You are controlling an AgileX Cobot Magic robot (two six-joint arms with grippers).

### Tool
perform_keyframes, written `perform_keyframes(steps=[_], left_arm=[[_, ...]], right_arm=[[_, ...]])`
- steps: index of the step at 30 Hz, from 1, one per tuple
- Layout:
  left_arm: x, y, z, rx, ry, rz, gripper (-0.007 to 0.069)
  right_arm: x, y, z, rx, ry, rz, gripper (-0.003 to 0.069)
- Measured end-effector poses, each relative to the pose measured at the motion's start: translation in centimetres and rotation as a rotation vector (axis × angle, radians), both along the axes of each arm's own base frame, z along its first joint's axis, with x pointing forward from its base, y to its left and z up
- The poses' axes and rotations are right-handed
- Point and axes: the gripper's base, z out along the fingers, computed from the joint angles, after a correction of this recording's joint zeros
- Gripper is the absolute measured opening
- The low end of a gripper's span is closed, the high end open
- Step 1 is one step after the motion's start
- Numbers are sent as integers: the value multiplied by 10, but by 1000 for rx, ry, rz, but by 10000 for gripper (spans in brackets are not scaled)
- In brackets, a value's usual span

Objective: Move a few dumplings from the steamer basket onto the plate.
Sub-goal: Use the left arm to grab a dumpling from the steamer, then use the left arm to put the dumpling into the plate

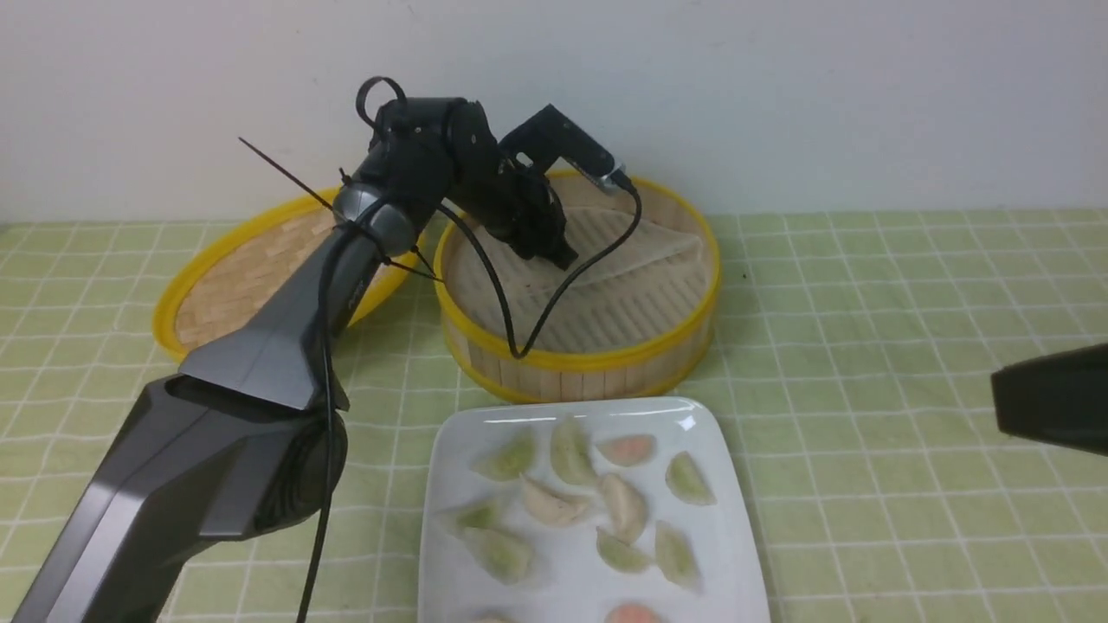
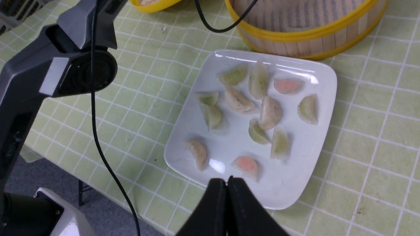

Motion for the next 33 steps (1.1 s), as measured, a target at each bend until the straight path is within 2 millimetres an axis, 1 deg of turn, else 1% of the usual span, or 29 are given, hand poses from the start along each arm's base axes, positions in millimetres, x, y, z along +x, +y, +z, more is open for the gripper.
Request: perform_keyframes(steps=[1, 3, 5, 6, 8, 9, 10, 11, 12, 13, 14, 16, 17, 18, 19, 20, 21, 22, 23, 24, 25, 27, 28, 29, 30, 32, 33], left_arm=[[-2, 1, 5, 5, 4, -3, 196], [-9, 3, 26, 22, 22, -18, 196], [-16, 6, 61, 16, -15, -22, 196], [-19, 7, 75, 8, -37, -21, 196], [-29, 10, 113, -32, -85, 3, 196], [-32, 11, 124, -53, -94, 23, 196], [-38, 13, 143, -89, -112, 53, 196], [-40, 13, 147, -95, -115, 58, 196], [-49, 14, 170, -134, -129, 89, 196], [-54, 14, 178, -148, -121, 103, 196], [-62, 15, 192, -169, -116, 122, 196], [-75, 15, 202, -168, -73, 133, 196], [-85, 17, 211, -169, -55, 138, 196], [-93, 17, 209, -162, -5, 142, 196], [-95, 18, 210, -161, 2, 144, 196], [-103, 20, 211, -159, 32, 151, 196], [-121, 26, 213, -149, 92, 165, 196], [-134, 30, 213, -144, 131, 172, 196], [-140, 32, 217, -149, 129, 172, 196], [-160, 37, 208, -140, 207, 177, 196], [-171, 40, 204, -144, 246, 177, 196], [-204, 44, 190, -136, 345, 155, 196], [-218, 43, 173, -111, 408, 133, 196], [-220, 43, 171, -107, 417, 130, 196], [-237, 40, 152, -79, 465, 102, 196], [-250, 34, 132, -53, 496, 71, 196], [-259, 28, 115, -34, 513, 47, 196]], right_arm=[[0, 0, 0, 0, 0, 0, -15], [0, 0, 0, -1, 1, 0, -15], [0, 0, 0, -1, 0, 1, -15], [0, 0, 0, -1, 0, 1, -15], [0, 0, 0, -1, 1, 1, -15], [0, 0, 0, -1, 1, 1, -15], [0, 0, 0, -3, 4, 2, -15], [0, 0, 0, -4, 4, 2, -15], [-1, 0, -1, -8, 10, 3, -15], [-1, 0, -1, -11, 16, 5, -15], [-2, -1, -3, -22, 32, 10, -15], [-4, -2, -4, -35, 48, 14, -15], [-5, -2, -5, -42, 57, 17, -15], [-7, -3, -5, -47, 59, 21, -15], [-7, -3, -5, -47, 60, 22, -15], [-8, -4, -4, -50, 57, 24, -15], [-9, -5, -3, -54, 43, 30, -15], [-10, -6, -3, -60, 35, 35, -15], [-10, -5, -3, -60, 35, 35, -15], [-10, -6, -3, -63, 23, 41, -15], [-10, -6, -3, -68, 17, 44, -15], [-9, -6, -1, -68, -7, 53, -15], [-8, -5, -1, -67, -20, 56, -15], [-8, -5, -1, -67, -23, 57, -15], [-8, -5, 0, -65, -39, 59, -15], [-7, -5, 1, -61, -54, 60, -15], [-6, -5, 2, -61, -62, 62, -15]])
